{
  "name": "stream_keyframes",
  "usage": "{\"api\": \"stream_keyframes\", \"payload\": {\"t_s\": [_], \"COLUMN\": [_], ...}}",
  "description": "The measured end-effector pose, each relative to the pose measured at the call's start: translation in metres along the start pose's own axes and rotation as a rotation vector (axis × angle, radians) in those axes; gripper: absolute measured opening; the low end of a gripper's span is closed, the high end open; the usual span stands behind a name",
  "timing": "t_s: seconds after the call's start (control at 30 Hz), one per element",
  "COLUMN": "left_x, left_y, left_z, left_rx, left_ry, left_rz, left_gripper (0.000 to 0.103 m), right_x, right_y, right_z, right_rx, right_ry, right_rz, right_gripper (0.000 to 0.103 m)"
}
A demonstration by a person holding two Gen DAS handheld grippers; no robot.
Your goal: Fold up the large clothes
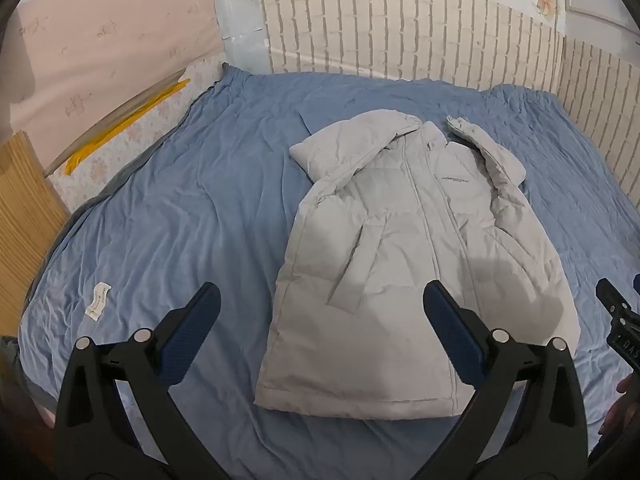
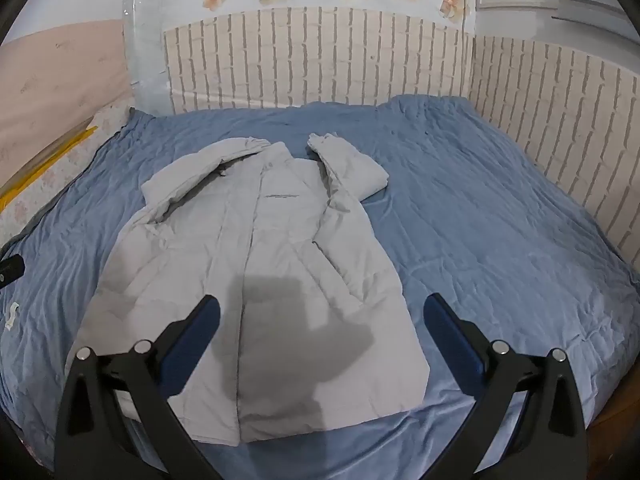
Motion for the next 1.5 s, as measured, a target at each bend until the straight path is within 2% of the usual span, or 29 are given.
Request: {"api": "stream_keyframes", "payload": {"t_s": [1.13,1.5], "left_x": [-0.019,-0.012], "left_y": [-0.005,0.007], "left_z": [0.006,0.011], "left_rx": [0.015,0.015], "left_ry": [-0.006,-0.005], "left_rz": [0.022,0.035], "left_gripper": [0.100,0.100], "right_x": [-0.001,-0.009], "right_y": [-0.002,0.005], "right_z": [0.000,-0.004], "right_rx": [-0.019,-0.019], "right_ry": [-0.016,-0.025], "right_rz": [-0.004,0.004], "right_gripper": [0.102,0.102]}}
Point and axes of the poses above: each gripper's, at about its wrist camera, not at the fingertips, and y roughly the way its jaws point, z to its left, x to its top, the point moved 9 cm from there along y, roughly the way its jaws point, and after that the axes turned 1 degree about -z, right-handed, at the moved point
